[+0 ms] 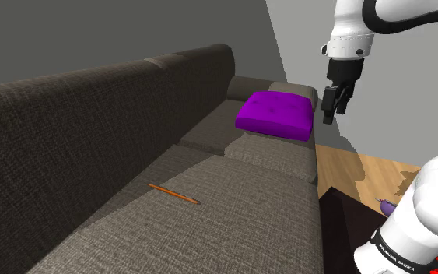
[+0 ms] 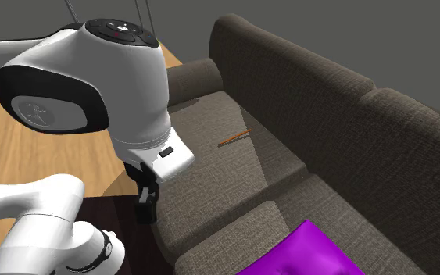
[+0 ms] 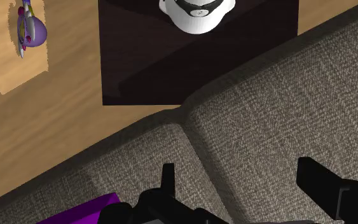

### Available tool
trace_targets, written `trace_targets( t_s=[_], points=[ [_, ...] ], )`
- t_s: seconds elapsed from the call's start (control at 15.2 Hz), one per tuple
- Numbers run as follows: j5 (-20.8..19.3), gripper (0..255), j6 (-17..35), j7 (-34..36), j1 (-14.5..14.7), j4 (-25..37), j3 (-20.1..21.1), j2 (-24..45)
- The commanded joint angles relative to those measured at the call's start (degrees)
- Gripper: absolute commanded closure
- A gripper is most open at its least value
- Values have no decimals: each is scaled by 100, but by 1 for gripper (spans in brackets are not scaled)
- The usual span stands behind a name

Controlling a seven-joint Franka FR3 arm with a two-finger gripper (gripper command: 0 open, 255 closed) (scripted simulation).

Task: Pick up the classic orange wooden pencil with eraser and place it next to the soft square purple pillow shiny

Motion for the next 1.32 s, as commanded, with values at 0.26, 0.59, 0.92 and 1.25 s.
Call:
trace_targets(
  t_s=[0.26,0.59,0.92,1.25],
  points=[
    [177,0,550,234,200,34,394,502],
    [290,0,1200,533,406,217,884,1235],
    [249,0,1775,865,554,553,1371,2064],
    [13,0,2242,1261,664,1035,1845,2975]
  ],
)
